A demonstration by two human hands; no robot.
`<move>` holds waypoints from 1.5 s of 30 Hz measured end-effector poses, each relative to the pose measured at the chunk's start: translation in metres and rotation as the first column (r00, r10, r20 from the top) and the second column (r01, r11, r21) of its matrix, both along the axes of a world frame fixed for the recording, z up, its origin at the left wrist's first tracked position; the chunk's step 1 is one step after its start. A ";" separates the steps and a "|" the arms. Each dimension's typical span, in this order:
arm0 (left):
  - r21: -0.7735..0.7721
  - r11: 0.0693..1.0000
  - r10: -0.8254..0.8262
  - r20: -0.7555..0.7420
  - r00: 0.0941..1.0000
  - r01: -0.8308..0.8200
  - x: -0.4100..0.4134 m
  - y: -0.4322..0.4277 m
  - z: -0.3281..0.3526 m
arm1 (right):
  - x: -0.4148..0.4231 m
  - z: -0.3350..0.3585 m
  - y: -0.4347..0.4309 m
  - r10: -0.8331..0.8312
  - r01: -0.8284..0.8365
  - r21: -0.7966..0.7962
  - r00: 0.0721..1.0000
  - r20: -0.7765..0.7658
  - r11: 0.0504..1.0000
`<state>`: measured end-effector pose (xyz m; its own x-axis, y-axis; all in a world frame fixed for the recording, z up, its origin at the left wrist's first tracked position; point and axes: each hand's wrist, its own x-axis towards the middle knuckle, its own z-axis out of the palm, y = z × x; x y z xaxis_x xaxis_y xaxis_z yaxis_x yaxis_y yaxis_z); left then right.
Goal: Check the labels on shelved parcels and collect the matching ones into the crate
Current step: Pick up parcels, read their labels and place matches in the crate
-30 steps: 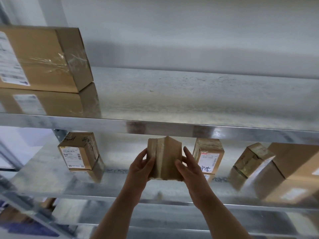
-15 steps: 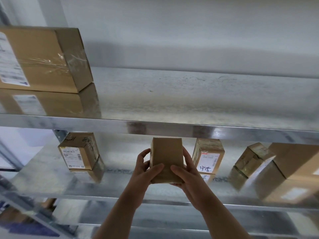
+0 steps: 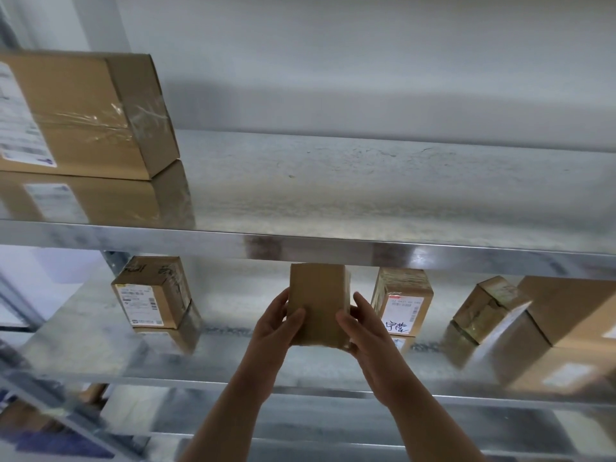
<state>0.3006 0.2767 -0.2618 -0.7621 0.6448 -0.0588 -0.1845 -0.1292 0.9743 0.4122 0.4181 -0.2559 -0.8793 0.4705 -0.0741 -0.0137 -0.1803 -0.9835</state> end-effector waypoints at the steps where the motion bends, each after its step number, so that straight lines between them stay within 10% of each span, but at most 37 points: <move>1: -0.008 0.999 0.047 -0.002 0.999 -0.047 -0.002 0.000 -0.001 | 0.000 0.002 0.001 -0.012 0.012 0.007 1.000 -0.025 1.000; 27: -0.042 0.997 -0.071 0.032 0.997 0.072 0.008 -0.002 0.006 | 0.006 0.003 0.001 0.066 -0.064 0.043 0.996 -0.055 0.997; 38: -0.413 0.890 -0.192 0.040 0.981 0.191 0.002 -0.006 0.024 | 0.003 0.008 0.008 0.113 -0.136 0.138 0.981 0.160 0.981; 45: -0.191 0.964 -0.145 0.197 0.970 0.183 -0.004 -0.020 0.017 | 0.017 0.017 0.014 0.225 -0.235 0.021 0.951 0.210 0.972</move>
